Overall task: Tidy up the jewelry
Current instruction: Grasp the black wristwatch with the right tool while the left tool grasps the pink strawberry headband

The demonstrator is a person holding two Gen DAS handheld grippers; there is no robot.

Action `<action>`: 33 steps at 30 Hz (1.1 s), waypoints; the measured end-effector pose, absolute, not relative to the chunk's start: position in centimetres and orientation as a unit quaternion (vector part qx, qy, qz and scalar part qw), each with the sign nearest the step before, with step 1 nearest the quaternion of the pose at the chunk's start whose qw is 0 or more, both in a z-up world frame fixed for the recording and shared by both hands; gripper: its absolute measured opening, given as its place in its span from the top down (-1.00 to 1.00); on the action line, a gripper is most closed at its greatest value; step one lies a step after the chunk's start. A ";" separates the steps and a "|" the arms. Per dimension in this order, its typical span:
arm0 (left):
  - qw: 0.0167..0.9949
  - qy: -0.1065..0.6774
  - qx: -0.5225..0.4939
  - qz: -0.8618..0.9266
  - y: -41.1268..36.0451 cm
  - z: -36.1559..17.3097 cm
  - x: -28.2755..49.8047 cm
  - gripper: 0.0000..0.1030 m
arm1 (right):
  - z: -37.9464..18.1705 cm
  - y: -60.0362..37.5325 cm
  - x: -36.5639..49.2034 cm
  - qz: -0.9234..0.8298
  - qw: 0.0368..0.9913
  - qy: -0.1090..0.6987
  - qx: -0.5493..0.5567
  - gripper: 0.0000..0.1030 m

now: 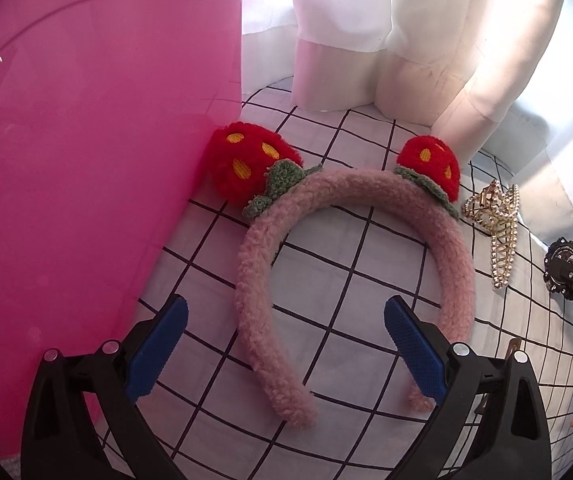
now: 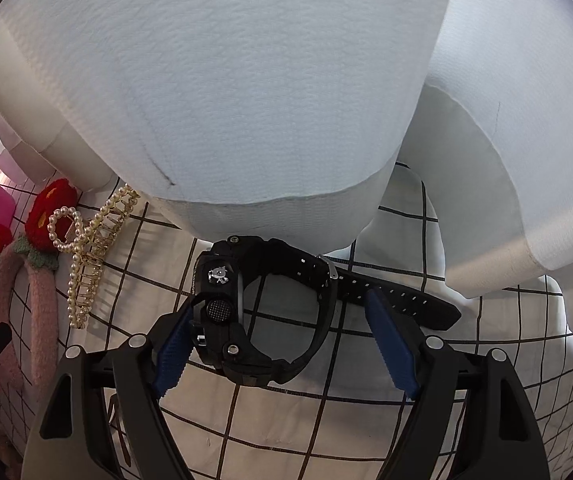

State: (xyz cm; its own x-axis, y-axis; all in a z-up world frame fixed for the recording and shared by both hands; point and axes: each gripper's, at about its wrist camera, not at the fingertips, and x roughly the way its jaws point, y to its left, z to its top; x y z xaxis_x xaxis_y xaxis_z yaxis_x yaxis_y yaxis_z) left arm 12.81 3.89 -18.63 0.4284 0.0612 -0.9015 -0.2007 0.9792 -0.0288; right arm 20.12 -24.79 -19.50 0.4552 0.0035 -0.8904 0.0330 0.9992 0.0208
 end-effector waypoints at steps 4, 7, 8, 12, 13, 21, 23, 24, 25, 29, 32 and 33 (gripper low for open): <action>0.833 0.541 -0.074 0.084 4.2 -19.8 14.1 -0.88 | -19.5 -24.9 19.2 -0.008 0.857 0.515 0.022 -0.48; 0.826 0.553 -0.065 0.089 4.1 -20.9 15.2 -0.88 | -19.7 -25.4 18.8 -0.005 0.857 0.514 0.036 -0.48; 0.821 0.560 -0.065 0.091 4.2 -21.4 15.5 -0.89 | -19.8 -25.8 18.6 -0.004 0.857 0.514 0.043 -0.48; 0.823 0.555 -0.070 0.097 4.3 -21.5 16.1 -0.89 | -20.3 -26.4 18.5 -0.001 0.856 0.513 0.059 -0.48; 0.824 0.554 -0.070 0.097 4.3 -21.5 16.2 -0.89 | -20.3 -26.5 18.4 -0.001 0.857 0.513 0.059 -0.48; 0.832 0.544 -0.064 0.083 3.9 -20.6 16.0 -0.25 | -20.0 -26.5 17.7 0.021 0.861 0.504 0.066 -0.11; 0.834 0.543 -0.063 0.082 3.8 -20.2 15.1 0.16 | -20.0 -26.1 17.3 0.017 0.865 0.499 0.052 -0.10; 0.833 0.543 -0.066 0.080 3.8 -20.0 14.9 0.46 | -20.1 -26.0 17.1 0.017 0.865 0.498 0.056 -0.09; 0.832 0.544 -0.070 0.079 4.0 -20.0 14.8 0.79 | -20.1 -26.2 16.9 0.018 0.865 0.497 0.063 -0.08; 0.836 0.539 -0.074 0.067 4.0 -19.2 13.6 0.80 | -20.2 -26.7 15.6 0.010 0.868 0.491 0.076 -0.07; 0.844 0.528 -0.074 0.060 3.9 -18.4 12.5 0.81 | -20.2 -26.9 14.3 0.007 0.869 0.489 0.079 -0.07; 0.847 0.523 -0.075 0.059 3.8 -18.0 12.1 0.82 | -20.2 -27.0 13.9 0.006 0.869 0.488 0.081 -0.07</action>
State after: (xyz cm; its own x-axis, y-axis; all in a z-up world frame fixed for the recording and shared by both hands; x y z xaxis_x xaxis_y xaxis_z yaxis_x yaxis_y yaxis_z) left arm 12.07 3.77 -18.05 0.4457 0.0217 -0.8949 -0.1778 0.9819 -0.0647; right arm 13.89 -26.96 -20.21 0.5236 0.0903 -0.8472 0.0678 0.9868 0.1471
